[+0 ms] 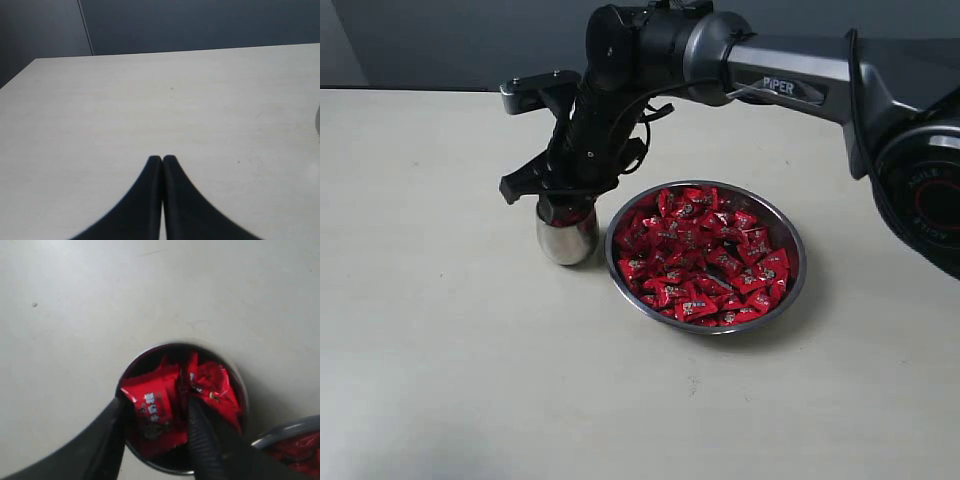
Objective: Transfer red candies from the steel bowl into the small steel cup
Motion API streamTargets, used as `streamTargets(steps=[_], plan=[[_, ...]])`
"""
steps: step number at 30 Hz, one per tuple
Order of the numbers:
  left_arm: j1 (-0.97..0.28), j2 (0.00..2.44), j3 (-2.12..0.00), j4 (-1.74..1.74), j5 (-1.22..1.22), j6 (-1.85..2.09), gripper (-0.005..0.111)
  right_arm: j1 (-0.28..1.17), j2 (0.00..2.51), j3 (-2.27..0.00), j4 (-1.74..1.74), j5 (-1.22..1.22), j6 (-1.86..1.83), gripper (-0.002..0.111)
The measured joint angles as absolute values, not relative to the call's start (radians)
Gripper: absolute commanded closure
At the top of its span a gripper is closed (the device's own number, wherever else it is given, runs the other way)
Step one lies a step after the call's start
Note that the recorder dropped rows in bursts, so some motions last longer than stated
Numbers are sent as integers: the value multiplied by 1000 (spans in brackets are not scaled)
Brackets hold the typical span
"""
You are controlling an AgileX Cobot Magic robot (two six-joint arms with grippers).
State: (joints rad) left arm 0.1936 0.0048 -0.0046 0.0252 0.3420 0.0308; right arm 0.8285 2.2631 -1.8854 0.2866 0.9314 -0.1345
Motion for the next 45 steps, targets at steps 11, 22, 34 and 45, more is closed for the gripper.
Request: streamTargets(steps=[11, 22, 34, 45], plan=[[194, 5, -5, 25, 342, 31, 106, 828, 2251, -1950, 280, 940, -135, 68], [194, 5, -5, 25, 342, 31, 106, 830, 2247, -1992, 202, 954, -116, 68], [194, 5, -5, 25, 342, 31, 106, 830, 2198, -1987, 127, 940, -103, 68], [194, 5, -5, 25, 342, 31, 106, 830, 1960, -1673, -95, 761, 23, 68]])
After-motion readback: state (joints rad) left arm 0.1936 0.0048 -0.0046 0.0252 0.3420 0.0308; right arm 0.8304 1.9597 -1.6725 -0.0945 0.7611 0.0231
